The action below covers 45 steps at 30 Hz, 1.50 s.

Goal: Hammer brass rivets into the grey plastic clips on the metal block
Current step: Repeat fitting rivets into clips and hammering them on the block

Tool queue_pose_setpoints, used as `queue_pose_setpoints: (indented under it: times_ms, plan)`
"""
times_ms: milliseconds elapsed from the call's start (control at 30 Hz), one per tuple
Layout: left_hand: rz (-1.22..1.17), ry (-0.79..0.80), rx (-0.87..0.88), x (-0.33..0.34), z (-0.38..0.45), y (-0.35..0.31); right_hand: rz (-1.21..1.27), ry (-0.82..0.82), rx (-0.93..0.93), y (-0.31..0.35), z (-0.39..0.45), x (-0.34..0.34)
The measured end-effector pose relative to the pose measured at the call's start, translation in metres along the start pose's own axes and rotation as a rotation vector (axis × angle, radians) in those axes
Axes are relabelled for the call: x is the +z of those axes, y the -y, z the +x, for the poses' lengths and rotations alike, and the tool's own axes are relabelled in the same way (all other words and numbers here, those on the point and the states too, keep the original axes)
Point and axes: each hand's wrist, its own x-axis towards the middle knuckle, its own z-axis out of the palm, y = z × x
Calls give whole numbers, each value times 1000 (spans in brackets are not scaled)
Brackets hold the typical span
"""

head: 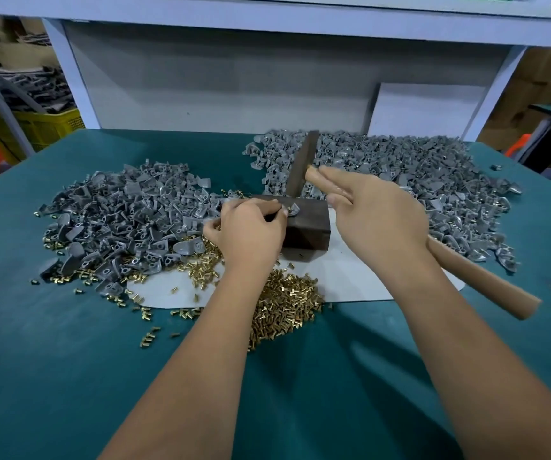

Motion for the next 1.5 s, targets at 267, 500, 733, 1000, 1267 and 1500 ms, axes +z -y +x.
queue_pose_setpoints:
  times_ms: [267,500,733,1000,1267,1500]
  plan:
    - [20,-13,6,1,-1,0,19,91,-1,1,-2,6]
    - [22,-11,15,1,-1,2,43,14,0,10,0,9]
    - [25,-34,12,3,0,0,41,79,19,2,-4,8]
    - [26,-53,33,3,-1,0,46,50,29,5,-1,10]
    - [36,-53,31,3,-1,1,51,26,41,5,-2,11]
    - [11,-51,14,2,0,-1,74,25,81,-7,-4,-3]
